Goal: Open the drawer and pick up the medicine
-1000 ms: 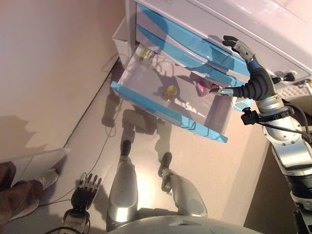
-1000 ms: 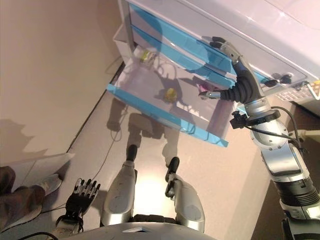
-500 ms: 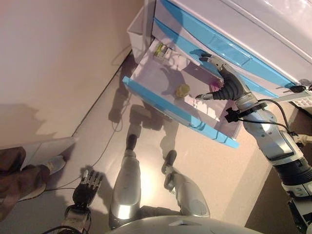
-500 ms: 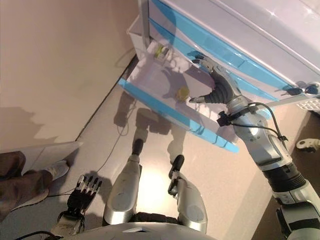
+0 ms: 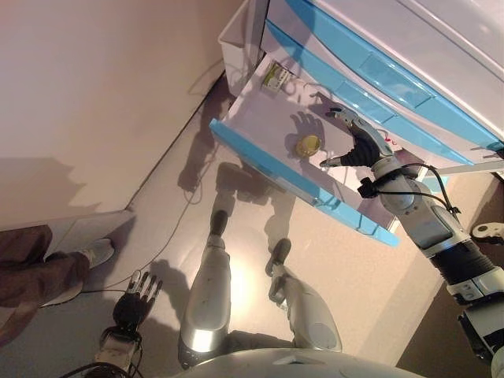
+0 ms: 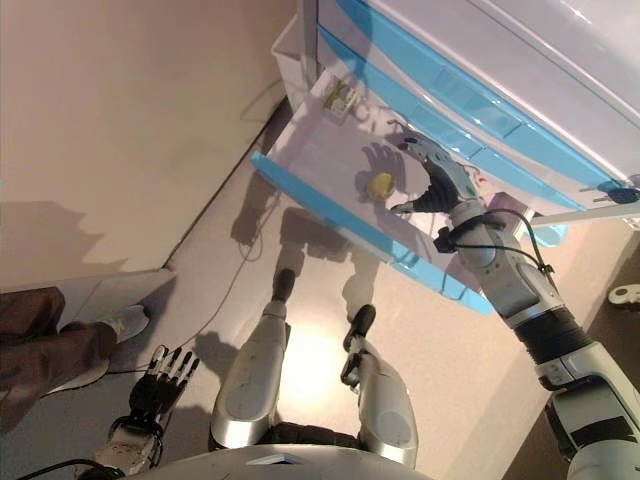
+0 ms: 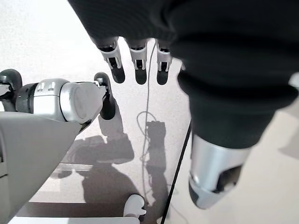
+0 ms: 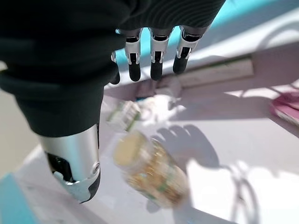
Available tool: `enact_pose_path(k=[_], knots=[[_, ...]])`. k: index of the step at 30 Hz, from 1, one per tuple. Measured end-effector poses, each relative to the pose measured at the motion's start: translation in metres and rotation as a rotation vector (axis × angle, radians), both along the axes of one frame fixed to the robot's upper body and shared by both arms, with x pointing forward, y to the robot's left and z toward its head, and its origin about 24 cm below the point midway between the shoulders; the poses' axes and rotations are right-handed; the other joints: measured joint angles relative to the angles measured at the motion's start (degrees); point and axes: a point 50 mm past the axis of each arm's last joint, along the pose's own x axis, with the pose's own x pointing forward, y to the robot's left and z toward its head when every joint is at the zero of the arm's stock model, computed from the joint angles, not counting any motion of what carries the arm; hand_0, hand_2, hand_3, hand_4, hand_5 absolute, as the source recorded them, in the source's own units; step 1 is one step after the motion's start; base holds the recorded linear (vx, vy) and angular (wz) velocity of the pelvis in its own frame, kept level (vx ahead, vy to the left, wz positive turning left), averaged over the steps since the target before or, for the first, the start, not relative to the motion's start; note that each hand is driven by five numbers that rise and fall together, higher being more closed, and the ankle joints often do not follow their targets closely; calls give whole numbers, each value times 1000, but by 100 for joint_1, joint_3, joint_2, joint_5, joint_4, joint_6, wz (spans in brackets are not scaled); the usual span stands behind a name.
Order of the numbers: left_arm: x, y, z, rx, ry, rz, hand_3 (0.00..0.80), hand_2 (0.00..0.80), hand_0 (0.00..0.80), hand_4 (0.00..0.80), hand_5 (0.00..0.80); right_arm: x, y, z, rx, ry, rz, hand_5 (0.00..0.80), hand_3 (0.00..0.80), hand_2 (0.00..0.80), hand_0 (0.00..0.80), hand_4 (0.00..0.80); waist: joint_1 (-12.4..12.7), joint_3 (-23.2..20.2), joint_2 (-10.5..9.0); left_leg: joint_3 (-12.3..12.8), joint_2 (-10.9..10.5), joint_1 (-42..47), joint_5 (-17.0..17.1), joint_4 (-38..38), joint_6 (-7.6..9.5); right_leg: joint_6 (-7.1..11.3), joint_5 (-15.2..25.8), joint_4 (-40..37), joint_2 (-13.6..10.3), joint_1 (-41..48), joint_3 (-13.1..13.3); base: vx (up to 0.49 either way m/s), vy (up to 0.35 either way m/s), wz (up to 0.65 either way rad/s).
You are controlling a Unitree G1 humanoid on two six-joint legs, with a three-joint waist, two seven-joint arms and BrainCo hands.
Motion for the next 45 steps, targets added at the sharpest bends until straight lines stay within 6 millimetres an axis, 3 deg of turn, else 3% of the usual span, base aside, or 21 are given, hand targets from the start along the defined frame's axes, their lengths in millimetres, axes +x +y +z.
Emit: enact_pose_path(k=[7,21,45], knots=[[10,-3,4,-13,-30,-21,0,0,0,0,0,8,-6,-11,-20,30,-50,0,0,0,0,0,72,26,43,3,-20,-6,0,-11,1,12,-9,1,-21,-1,-20,-1,3,1],[10,-8,2,-15,-5,-69,0,0,0,0,0,13,-16,-27,-3,79,-118,0,0,0,0,0,129,47,88,-3,-133,-124,57,-12,84,75,-65,200,-152,-199,-18,0,4,1],[17,-12,6,-18,-36,-87,0,0,0,0,0,24,-8,-29,-4,99,-107,0,0,0,0,0,211,74,260,-19,-211,-139,105,-11,144,127,-113,399,-256,-287,-30,1,3,1]])
